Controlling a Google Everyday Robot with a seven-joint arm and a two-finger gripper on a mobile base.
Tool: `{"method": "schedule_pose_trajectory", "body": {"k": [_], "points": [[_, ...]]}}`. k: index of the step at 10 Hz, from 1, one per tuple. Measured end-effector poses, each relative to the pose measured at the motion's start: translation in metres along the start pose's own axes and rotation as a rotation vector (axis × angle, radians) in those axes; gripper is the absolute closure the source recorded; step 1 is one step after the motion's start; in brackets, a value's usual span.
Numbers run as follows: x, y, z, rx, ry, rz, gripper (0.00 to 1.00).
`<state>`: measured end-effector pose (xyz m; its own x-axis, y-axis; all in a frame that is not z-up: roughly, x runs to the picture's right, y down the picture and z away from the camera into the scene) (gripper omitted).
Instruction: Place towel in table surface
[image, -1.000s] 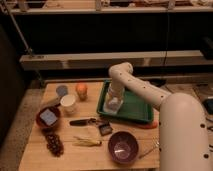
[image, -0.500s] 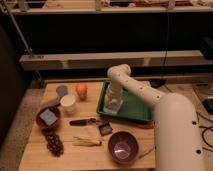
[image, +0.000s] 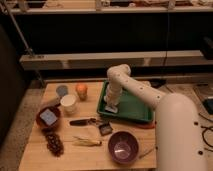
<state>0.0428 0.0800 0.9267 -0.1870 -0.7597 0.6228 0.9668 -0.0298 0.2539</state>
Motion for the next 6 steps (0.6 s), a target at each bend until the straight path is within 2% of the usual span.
{"method": "schedule_pose_trajectory", "body": {"k": [2,6], "points": [[-0.001,-0.002,-0.035,-0.002,0.068,0.001,1.00],[-0.008,-0.021,-0.133,-0.026,0.207,-0.047,1.00]]}}
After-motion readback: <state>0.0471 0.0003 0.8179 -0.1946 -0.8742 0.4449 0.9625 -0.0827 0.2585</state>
